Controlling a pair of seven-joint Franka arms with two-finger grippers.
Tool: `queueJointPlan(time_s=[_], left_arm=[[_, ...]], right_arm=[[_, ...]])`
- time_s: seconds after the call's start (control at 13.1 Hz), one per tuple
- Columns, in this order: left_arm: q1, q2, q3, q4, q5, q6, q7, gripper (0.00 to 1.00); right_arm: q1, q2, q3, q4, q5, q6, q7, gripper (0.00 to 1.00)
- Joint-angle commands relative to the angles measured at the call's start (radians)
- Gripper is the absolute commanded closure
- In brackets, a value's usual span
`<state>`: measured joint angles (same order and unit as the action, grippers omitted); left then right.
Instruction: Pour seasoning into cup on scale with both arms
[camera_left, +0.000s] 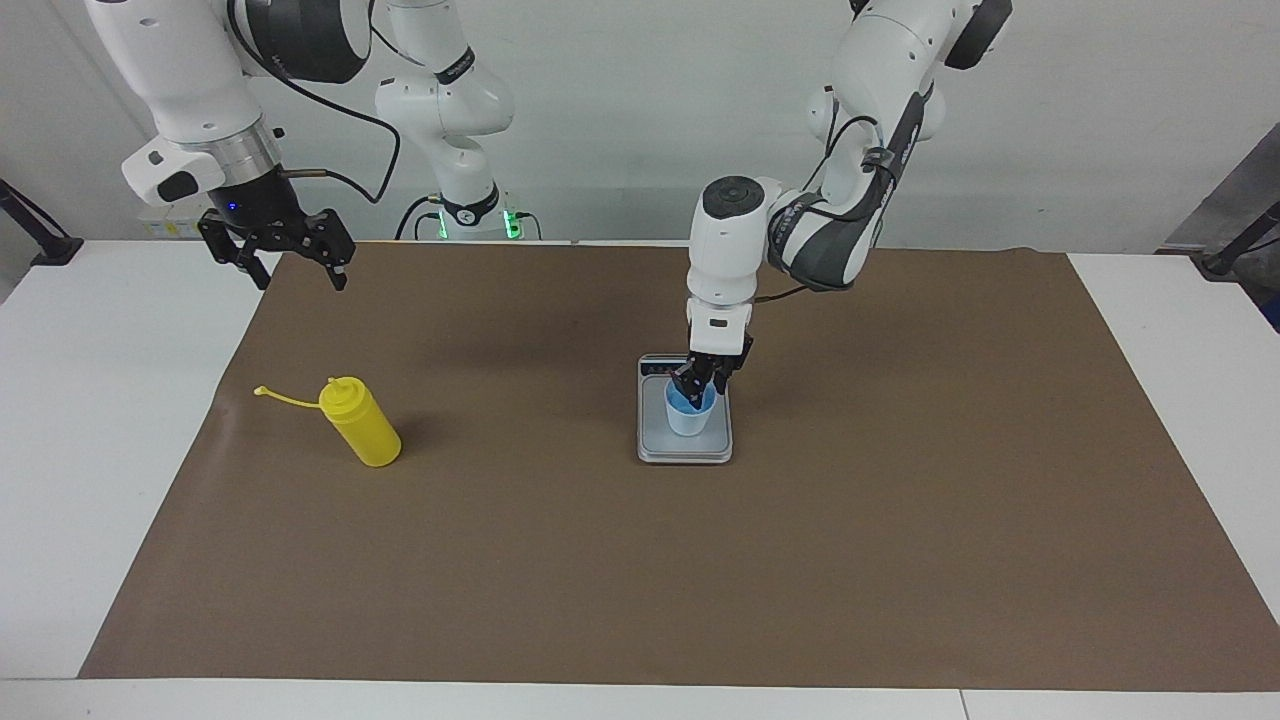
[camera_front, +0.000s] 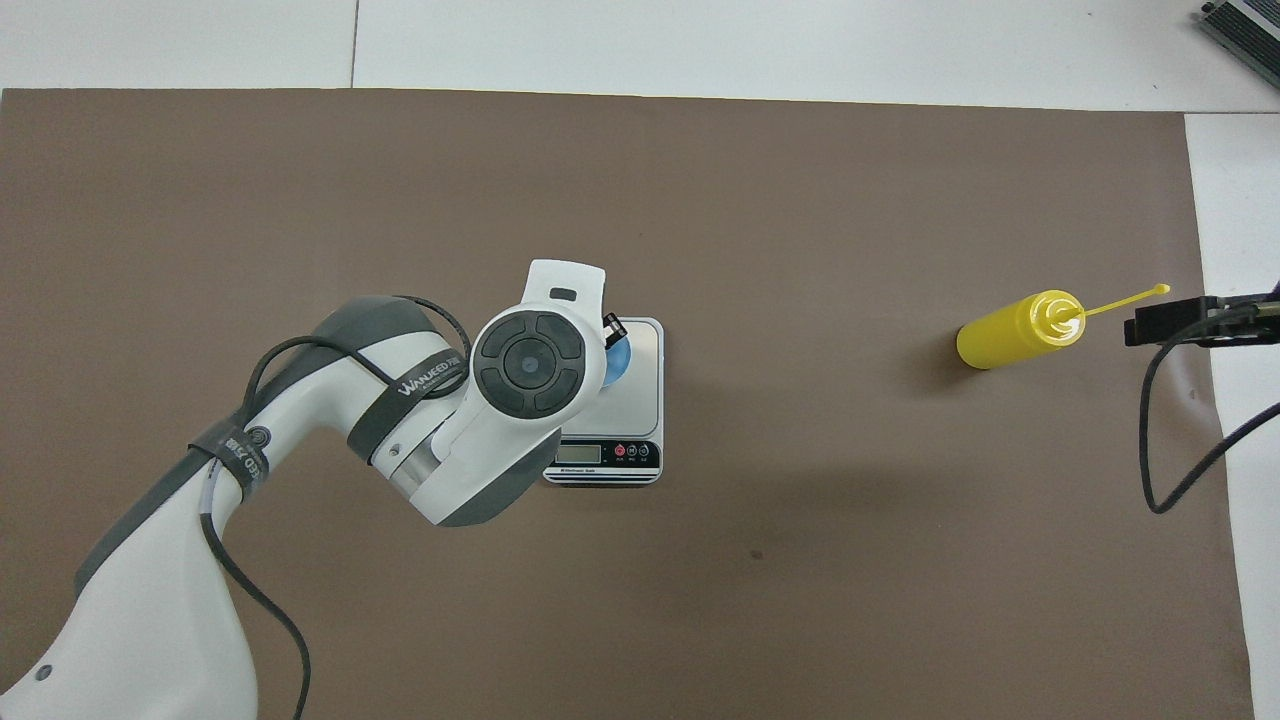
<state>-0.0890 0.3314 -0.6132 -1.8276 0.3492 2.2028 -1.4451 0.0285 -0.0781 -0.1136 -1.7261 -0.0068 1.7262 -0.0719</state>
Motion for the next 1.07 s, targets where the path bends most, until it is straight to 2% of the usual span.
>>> queueJointPlan(time_s=[0.0, 0.15, 0.31, 0.46, 0.69, 0.84, 1.0], left_arm=[[-0.005, 0.044, 0.000, 0.144, 0.030, -0.121, 0.002, 0.48], [0.000, 0.049, -0.008, 0.210, 0.024, -0.202, 0.037, 0.48], [0.006, 0.046, -0.019, 0.302, -0.007, -0.338, 0.116, 0.47], [0.018, 0.041, -0.007, 0.391, -0.080, -0.470, 0.271, 0.47], [0.029, 0.038, 0.024, 0.488, -0.101, -0.662, 0.504, 0.46], [0.038, 0.025, 0.079, 0.531, -0.142, -0.730, 0.636, 0.46], [0.041, -0.033, 0.211, 0.553, -0.247, -0.767, 0.803, 0.46]], right_arm=[[-0.004, -0.023, 0.002, -0.026, 0.021, 0.004, -0.011, 0.00], [-0.004, -0.023, 0.002, -0.026, 0.021, 0.004, -0.011, 0.00], [-0.004, -0.023, 0.003, -0.026, 0.021, 0.006, -0.009, 0.00], [-0.004, -0.023, 0.002, -0.026, 0.021, 0.006, -0.011, 0.00], [-0.004, -0.023, 0.002, -0.027, 0.021, 0.006, -0.011, 0.00], [-0.004, -0.023, 0.002, -0.027, 0.021, 0.006, -0.011, 0.00], [-0.004, -0.023, 0.002, -0.029, 0.021, 0.006, -0.013, 0.00]])
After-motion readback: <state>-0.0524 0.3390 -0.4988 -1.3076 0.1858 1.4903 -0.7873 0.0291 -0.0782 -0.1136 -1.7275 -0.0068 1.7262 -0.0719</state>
